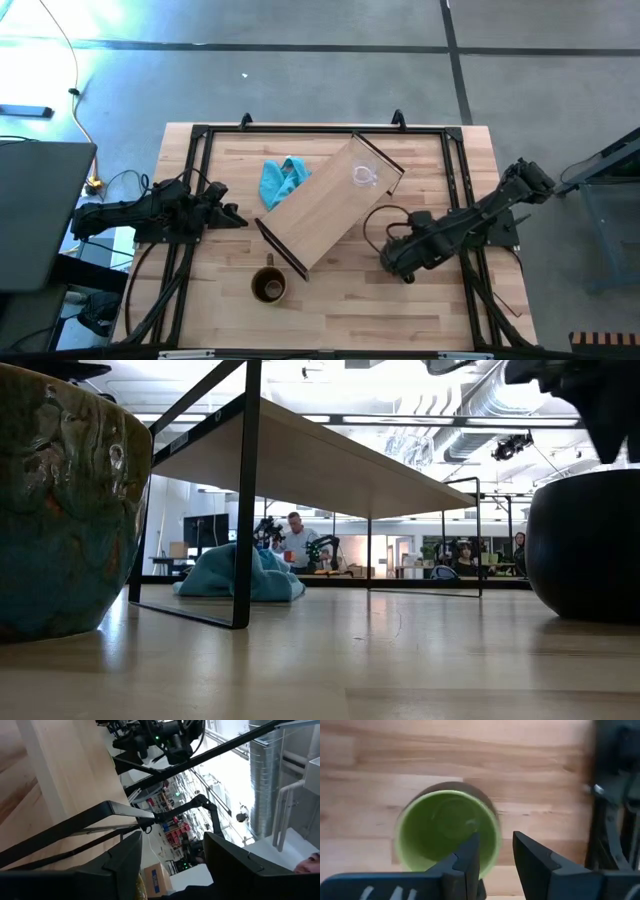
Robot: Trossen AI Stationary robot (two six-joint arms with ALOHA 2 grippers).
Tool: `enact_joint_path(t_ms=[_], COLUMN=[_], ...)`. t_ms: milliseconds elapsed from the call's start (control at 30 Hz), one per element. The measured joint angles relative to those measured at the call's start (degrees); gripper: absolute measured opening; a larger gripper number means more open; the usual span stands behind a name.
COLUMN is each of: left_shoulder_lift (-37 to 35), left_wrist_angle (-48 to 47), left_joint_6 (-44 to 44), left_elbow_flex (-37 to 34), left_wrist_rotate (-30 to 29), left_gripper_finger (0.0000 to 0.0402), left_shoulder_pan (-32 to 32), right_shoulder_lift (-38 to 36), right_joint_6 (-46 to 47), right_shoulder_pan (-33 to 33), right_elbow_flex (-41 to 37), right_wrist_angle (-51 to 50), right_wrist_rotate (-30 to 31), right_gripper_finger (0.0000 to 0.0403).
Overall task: Stack small to large cups/mugs on shelf
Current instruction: Put the black mug on the shelf
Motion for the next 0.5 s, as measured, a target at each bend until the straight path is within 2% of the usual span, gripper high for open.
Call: enact_joint_path(t_ms=[200, 267, 367, 500], left_shoulder_lift=[0.0, 0.0, 0.0, 0.0], left_wrist_angle=[0.0, 0.0, 0.0, 0.0], left_joint_6=[0.0, 0.2, 0.3, 0.4], left_elbow_flex=[0.0, 0.0, 0.0, 0.0], left_wrist_rotate=[0.0, 0.0, 0.0, 0.0], left_gripper_finger=[0.0200, 0.0200, 0.0200, 0.0200], left_shoulder_pan=[0.0, 0.0, 0.0, 0.0], right_shoulder_lift=[0.0, 0.0, 0.0, 0.0], right_joint_6=[0.5, -3.3, -15.4, -40.2], right_shoulder_pan=[0.0, 0.0, -0.4, -1.1], right_elbow_flex=[0.0, 0.0, 0.0, 0.0], right_wrist_angle=[1.2, 1.2, 2.6, 6.0], right_wrist_rotate=[0.6, 2.5, 5.6, 6.6], right_gripper_finger=[0.0106, 0.0106, 0.0106, 0.0106])
